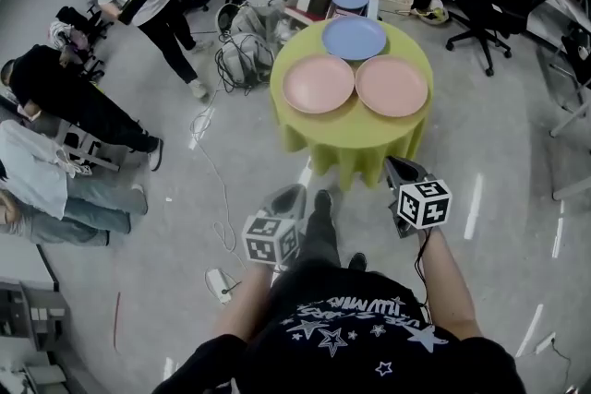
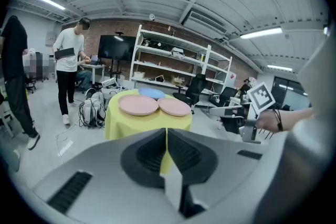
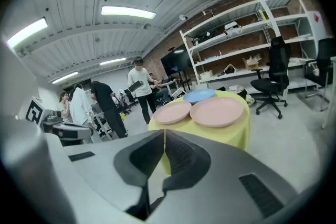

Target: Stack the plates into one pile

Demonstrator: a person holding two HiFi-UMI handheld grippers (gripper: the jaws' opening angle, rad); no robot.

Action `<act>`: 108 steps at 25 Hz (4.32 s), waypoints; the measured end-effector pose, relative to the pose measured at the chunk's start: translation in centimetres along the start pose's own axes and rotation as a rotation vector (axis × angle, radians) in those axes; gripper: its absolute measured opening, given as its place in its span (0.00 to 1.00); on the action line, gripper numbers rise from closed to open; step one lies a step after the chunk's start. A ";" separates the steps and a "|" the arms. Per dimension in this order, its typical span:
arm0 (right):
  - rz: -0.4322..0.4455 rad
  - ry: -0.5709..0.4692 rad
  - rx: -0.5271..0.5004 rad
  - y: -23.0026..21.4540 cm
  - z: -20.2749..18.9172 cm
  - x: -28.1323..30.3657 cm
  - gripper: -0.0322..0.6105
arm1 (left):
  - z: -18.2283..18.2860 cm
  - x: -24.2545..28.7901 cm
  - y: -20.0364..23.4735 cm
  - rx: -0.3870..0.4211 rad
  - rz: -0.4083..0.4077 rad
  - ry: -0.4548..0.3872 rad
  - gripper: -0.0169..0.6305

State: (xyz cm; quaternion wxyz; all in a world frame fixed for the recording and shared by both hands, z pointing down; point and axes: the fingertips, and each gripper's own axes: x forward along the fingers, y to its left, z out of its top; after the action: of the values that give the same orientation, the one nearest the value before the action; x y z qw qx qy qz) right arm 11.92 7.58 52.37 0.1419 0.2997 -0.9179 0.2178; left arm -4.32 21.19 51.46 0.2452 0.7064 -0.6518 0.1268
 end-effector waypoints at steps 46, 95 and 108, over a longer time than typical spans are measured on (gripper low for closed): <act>-0.049 0.325 0.544 -5.5 -0.3 24.7 0.38 | 6.8 18.7 16.0 -0.071 -0.064 0.136 0.06; -0.161 0.265 0.485 -11.8 6.0 24.3 0.11 | 9.7 23.5 17.2 -0.034 -0.053 0.169 0.06; -0.167 0.231 0.600 -22.4 7.2 18.2 0.11 | 11.7 28.6 10.8 -0.004 -0.098 0.163 0.06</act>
State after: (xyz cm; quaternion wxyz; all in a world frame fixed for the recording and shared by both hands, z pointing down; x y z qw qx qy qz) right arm 10.55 -21.07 60.29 0.1680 0.3756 -0.7629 0.4987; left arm -13.17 -9.70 57.76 0.3049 0.7242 -0.5947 0.1703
